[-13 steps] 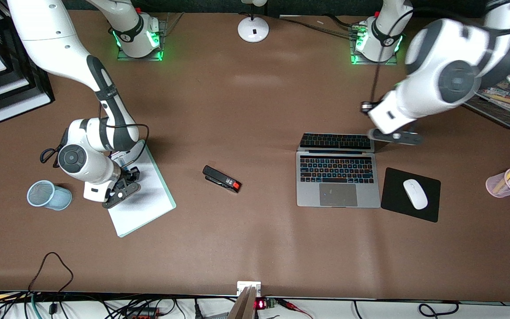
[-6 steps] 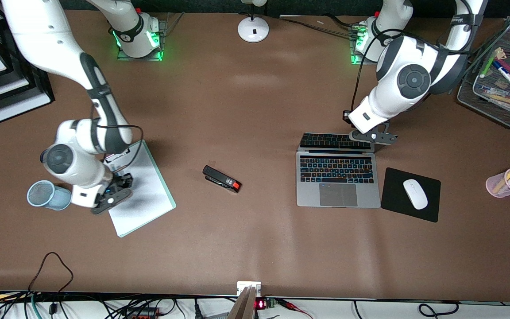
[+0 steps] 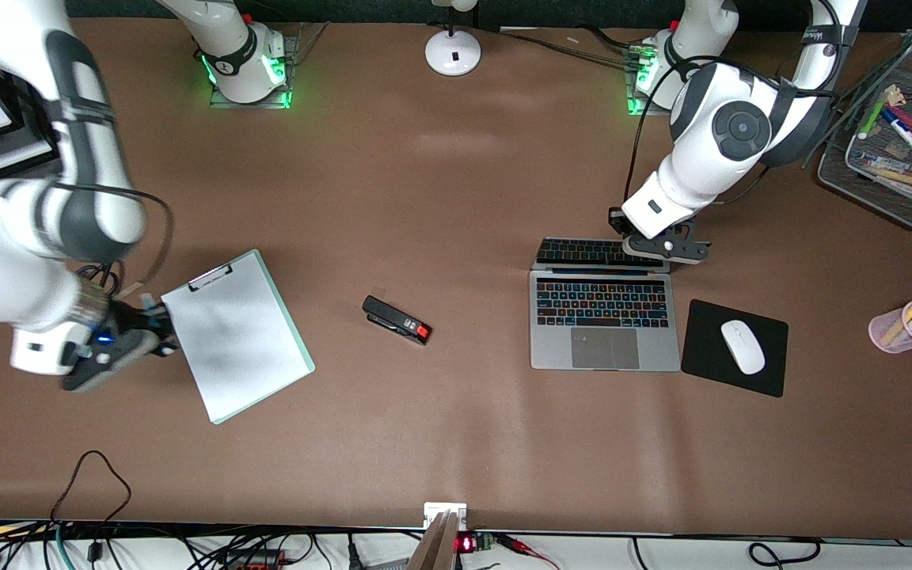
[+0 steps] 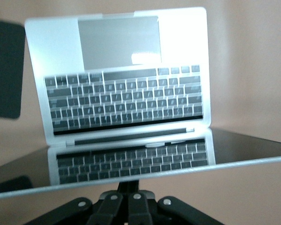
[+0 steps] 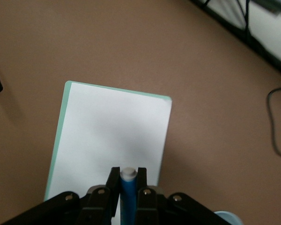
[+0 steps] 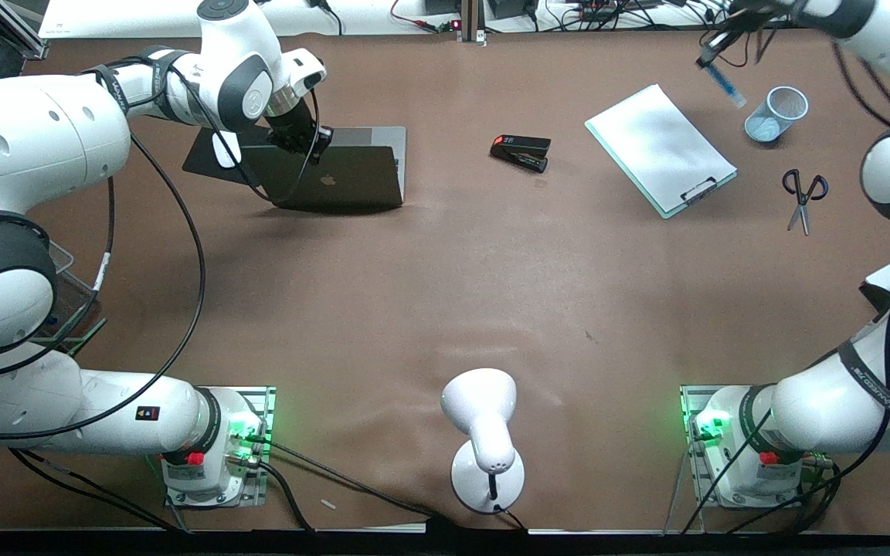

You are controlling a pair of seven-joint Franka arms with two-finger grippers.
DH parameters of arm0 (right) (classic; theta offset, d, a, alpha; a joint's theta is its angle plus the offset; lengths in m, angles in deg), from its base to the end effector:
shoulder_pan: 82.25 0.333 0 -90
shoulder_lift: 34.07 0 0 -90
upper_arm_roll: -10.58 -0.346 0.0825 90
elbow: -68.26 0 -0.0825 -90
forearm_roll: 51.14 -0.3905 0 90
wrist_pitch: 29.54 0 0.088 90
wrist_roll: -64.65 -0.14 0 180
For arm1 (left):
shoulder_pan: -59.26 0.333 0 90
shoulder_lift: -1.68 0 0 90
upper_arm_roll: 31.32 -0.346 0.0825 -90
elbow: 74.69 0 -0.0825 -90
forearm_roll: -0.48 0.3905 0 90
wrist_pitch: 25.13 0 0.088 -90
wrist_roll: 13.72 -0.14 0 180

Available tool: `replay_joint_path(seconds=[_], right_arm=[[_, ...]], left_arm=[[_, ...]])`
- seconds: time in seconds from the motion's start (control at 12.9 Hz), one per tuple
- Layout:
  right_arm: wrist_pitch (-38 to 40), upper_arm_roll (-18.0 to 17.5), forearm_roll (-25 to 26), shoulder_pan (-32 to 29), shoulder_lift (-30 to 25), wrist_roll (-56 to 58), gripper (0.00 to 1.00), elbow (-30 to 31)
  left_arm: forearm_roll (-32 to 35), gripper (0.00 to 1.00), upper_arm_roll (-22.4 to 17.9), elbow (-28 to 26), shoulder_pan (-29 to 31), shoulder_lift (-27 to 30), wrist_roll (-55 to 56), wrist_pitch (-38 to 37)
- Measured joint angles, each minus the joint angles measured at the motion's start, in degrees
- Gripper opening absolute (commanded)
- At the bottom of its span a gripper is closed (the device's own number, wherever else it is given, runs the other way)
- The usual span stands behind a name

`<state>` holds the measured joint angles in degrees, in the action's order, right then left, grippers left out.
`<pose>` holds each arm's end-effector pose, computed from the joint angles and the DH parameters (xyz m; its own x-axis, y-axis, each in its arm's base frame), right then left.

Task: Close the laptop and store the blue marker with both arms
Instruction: 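Carry the marker to the pen cup while the left gripper pushes the lid down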

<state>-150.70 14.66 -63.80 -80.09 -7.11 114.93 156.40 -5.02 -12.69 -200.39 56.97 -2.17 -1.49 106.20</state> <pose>0.7222 -0.0007 0.3849 0.7208 0.6662 0.1916 0.6828 -0.7299 -0.0307 0.5139 -0.2004 0.3526 0.9961 -0.0878 0.0099 -0.0884 -0.9911 0.0998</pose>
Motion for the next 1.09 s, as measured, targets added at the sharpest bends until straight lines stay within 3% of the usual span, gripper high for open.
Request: replay_joint_path(seconds=[0.31,0.62,0.93,1.09], right_arm=[[0.73,0.17,-11.79,-5.96,-2.29,26.16,0.00,-0.38],[3.08,0.28,-24.96,-11.95,-2.27,46.72,0.00,-0.28],[12.31,0.51,-39.15,-20.34,2.08,65.84,0.00,0.33],[17.01,0.49,-43.51,-23.96,5.70,71.88,0.00,0.38]], left_arm=[[1.72,0.00,0.06,-0.17,0.00,-2.55,-0.19,9.15],[3.14,0.00,-0.02,2.71,0.04,-9.68,-0.19,15.91],[3.18,0.00,-0.78,9.29,0.22,-19.06,-0.14,17.06],[3.24,0.00,-1.65,13.18,0.24,-23.91,-0.14,17.16]])
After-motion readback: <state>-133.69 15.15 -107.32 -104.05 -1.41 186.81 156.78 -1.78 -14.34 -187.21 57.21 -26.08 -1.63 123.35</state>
